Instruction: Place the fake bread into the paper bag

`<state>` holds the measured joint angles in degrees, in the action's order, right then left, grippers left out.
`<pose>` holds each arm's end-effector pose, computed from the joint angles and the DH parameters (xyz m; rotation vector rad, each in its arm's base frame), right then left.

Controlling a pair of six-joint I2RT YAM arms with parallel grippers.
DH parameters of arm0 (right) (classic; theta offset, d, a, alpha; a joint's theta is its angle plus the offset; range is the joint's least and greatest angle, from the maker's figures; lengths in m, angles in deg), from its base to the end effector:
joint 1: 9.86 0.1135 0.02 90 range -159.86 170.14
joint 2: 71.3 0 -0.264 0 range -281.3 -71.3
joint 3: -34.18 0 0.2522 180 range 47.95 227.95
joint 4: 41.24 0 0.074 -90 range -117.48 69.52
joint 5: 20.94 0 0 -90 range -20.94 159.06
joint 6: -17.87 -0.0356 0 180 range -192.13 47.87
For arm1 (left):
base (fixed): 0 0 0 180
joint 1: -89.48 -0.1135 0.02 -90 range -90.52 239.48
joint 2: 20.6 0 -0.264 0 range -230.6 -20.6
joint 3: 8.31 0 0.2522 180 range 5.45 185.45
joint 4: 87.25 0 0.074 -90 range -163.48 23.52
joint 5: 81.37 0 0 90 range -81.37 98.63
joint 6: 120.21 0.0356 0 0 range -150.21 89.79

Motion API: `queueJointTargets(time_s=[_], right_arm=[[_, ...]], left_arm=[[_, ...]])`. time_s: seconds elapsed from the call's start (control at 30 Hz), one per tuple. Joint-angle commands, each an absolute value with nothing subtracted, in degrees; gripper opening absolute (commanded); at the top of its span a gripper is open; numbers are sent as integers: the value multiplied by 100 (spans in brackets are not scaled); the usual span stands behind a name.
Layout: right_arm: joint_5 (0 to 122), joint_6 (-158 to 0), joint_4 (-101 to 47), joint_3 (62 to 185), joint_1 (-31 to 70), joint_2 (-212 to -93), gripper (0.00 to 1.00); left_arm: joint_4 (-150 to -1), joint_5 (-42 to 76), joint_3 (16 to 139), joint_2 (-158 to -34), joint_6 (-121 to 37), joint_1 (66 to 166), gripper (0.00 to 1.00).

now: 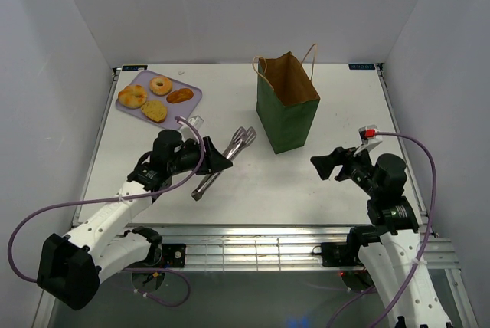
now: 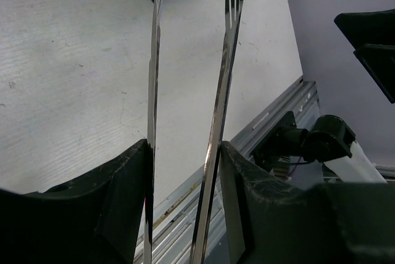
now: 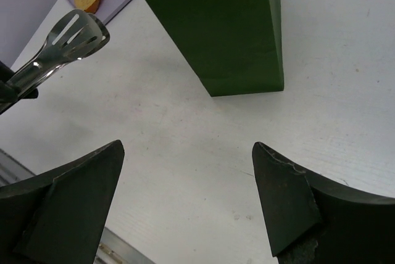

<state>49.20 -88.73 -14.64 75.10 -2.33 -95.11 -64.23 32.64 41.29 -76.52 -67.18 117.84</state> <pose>0.1229 0.0284 0.2766 -0.1200 1.7613 0.6080 0.1828 -0.1152 0.2522 0.1088 2.2346 -1.0985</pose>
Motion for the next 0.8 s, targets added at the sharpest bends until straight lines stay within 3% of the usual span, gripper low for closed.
queueJointTargets(time_s=[0.0, 0.27, 0.47, 0.77], right_arm=[[4217, -8953, -1491, 8028, -230, -9915, 90], [2821, -9953, -1604, 8275, -116, -10654, 90], [3109, -10508, -2457, 8117, 814, -10469, 90], [3918, -10473, -2229, 7924, 1194, -10795, 90]], left_arm=[[-6811, 4439, 4132, -7659, -6843, 11568, 58], [-7673, 5257, 3850, -7597, -7389, 11453, 57], [-8060, 5495, 3692, -7536, -7706, 11453, 55], [-6663, 2957, 3789, -7175, -6617, 11471, 50]])
